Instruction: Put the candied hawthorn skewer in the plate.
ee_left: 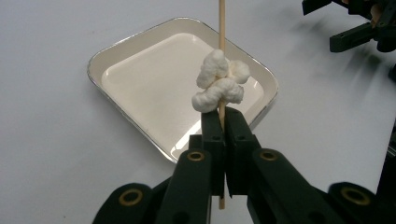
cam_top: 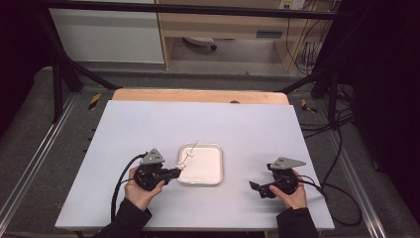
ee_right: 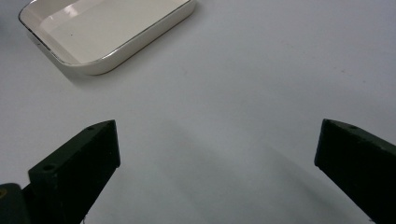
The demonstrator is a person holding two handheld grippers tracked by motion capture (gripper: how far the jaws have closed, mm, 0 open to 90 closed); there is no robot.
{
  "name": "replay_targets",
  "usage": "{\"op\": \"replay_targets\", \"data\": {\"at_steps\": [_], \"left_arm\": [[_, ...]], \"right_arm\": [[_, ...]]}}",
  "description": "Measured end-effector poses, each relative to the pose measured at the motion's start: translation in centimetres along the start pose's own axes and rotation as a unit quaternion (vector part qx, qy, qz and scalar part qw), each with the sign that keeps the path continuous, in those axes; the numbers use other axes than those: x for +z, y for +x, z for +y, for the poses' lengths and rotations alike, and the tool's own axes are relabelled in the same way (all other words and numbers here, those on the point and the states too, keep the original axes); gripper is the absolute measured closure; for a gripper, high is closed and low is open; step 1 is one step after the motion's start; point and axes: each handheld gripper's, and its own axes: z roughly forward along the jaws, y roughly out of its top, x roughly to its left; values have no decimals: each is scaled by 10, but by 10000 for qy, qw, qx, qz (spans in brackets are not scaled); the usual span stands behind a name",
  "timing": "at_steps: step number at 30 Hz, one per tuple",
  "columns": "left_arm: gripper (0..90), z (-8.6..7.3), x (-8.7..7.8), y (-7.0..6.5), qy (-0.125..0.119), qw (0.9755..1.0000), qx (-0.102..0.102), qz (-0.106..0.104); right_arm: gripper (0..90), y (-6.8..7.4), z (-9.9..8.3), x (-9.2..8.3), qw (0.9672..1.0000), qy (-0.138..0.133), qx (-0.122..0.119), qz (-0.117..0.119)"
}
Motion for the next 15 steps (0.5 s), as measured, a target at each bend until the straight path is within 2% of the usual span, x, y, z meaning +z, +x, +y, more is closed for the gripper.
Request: {"op": "replay_targets", "data": {"at_steps": [8,15], "left_arm": [[879,15,6,1,162,9998,-41,71],[878,28,21,3,407,9990,-73,178]], "right_arm": [[8,-2,-2,-2,10000,32,-20,-46],[8,-2,-3,-1,9999,67,-59,-56]]}}
